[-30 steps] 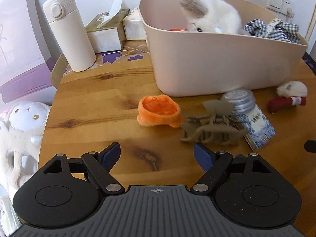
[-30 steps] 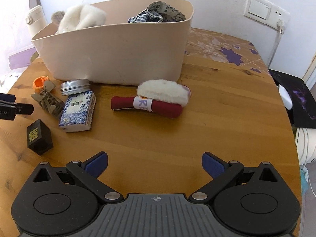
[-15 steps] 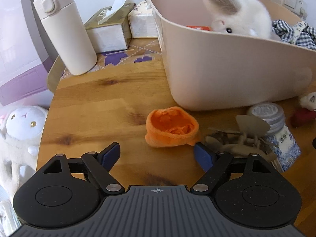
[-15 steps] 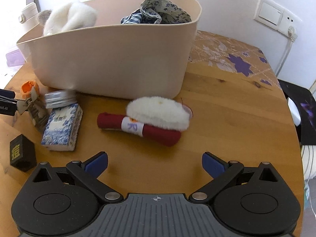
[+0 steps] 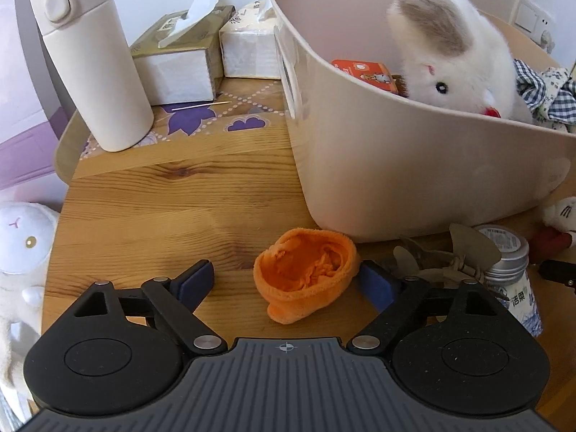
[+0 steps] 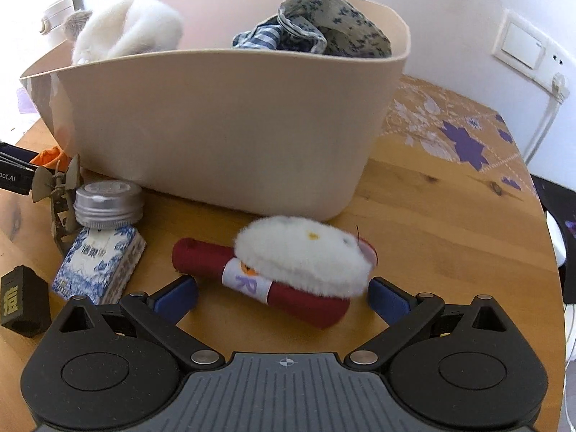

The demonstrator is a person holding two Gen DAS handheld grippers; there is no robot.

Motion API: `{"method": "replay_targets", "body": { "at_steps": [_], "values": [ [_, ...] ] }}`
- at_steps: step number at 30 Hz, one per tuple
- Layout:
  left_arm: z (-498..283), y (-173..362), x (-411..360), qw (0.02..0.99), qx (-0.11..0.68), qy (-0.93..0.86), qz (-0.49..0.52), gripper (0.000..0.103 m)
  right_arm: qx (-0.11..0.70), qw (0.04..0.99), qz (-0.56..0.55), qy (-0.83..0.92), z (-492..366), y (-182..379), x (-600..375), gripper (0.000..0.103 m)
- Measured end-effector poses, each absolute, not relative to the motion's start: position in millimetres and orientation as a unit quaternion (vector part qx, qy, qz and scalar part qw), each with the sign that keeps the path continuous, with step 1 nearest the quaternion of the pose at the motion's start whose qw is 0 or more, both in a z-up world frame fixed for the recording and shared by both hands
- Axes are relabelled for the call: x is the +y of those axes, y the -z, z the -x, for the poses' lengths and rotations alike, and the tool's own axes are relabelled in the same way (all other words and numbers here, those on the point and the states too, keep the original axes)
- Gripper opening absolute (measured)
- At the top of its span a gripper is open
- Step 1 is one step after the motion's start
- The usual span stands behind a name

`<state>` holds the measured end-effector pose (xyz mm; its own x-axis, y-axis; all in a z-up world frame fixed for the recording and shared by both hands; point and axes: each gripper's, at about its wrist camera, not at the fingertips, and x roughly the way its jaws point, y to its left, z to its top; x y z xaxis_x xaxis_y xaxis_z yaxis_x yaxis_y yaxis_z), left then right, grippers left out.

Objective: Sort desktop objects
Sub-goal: 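Grasp the orange cloth with the left tool while the right tool grasps the red sock roll, then lift the orange cloth and red sock roll and carry both over the basket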

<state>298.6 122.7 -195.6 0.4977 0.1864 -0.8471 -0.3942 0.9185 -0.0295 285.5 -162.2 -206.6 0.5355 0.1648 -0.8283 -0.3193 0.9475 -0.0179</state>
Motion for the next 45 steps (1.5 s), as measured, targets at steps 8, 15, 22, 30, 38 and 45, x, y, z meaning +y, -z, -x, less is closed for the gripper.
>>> {"method": "replay_targets", "body": {
  "at_steps": [8,15,22,30,38,45],
  "values": [
    [-296,194,121,0.866,0.464,-0.153,0.100,0.077,0.448,0.876,0.084,-0.156,-288,202,-160,0.084],
    [-289,187,119,0.872,0.461,-0.136,0.089,0.037,0.434,0.878,0.100,-0.178,-282,196,-154,0.043],
    [-279,183,114,0.875,0.460,-0.125,0.083,0.017,0.417,0.878,0.137,-0.190,-266,193,-145,0.020],
    [-267,175,108,0.880,0.453,-0.124,0.079,0.017,0.395,0.890,0.132,-0.184,-247,185,-150,0.017],
    [-256,163,99,0.886,0.443,-0.116,0.073,0.017,0.370,0.902,0.121,-0.186,-224,167,-151,0.017],
    [-243,144,90,0.894,0.426,-0.111,0.081,0.017,0.352,0.910,0.113,-0.185,-220,152,-163,0.017]
  ]
}}
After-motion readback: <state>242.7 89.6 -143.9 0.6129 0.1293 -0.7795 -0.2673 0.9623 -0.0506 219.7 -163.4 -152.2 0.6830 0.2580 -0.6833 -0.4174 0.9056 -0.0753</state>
